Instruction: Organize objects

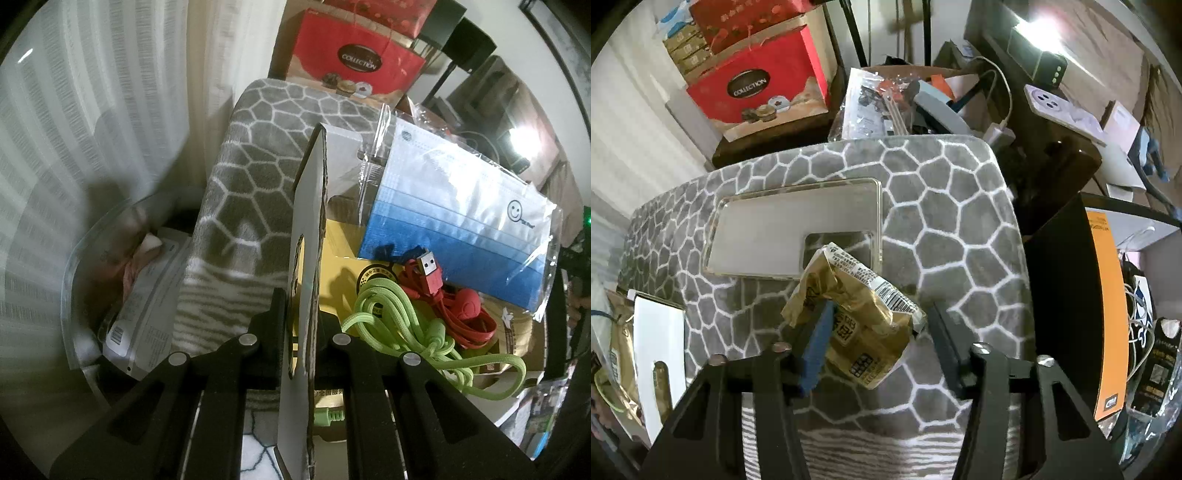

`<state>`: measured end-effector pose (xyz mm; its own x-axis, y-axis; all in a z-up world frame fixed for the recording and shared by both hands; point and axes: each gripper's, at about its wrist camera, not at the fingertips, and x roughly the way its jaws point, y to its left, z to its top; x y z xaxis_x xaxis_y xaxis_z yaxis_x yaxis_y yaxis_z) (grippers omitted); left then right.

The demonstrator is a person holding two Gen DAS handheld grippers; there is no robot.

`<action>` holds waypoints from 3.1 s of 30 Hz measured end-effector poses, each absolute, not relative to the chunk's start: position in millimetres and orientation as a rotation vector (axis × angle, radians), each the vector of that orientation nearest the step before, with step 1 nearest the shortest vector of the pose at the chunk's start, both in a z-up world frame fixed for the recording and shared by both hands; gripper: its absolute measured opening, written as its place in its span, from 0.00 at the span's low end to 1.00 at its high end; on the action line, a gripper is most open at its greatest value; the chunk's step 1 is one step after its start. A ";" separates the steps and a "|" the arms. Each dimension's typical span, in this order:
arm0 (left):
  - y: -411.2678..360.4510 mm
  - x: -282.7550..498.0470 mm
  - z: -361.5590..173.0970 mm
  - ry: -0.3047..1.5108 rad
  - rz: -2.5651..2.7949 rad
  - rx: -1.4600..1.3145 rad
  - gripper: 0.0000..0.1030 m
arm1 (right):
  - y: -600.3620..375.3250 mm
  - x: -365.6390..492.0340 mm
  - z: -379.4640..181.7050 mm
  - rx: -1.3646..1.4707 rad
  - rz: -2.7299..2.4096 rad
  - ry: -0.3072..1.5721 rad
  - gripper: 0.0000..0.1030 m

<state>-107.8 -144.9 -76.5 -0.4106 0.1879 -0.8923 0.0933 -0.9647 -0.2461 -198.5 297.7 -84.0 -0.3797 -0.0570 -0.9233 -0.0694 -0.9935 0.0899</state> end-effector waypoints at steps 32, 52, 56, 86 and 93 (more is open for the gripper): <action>-144.8 -107.5 -77.4 -0.411 2.554 -1.674 0.08 | 219.0 -162.8 7.3 -1.569 2.888 -0.040 0.02; -146.4 -107.8 -77.7 -0.413 2.553 -1.675 0.09 | 260.1 -193.6 -81.7 -1.741 2.523 -0.021 0.76; -146.4 -107.7 -77.7 -0.417 2.552 -1.674 0.09 | 265.6 -196.0 -94.4 -1.791 2.507 0.042 0.77; -146.6 -104.7 -76.4 -0.472 2.526 -1.667 0.10 | 19.7 -161.8 20.3 -1.878 3.188 -0.270 0.66; -146.1 -103.6 -76.6 -0.486 2.526 -1.664 0.10 | -47.5 -170.4 -23.6 -2.017 3.184 -0.380 0.70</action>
<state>-103.6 -146.1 -76.6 -0.4075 0.2364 -0.8821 0.1077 -0.9467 -0.3035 -170.4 -47.6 -23.6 -0.2886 -0.4103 -0.8651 0.6024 -0.7801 0.1690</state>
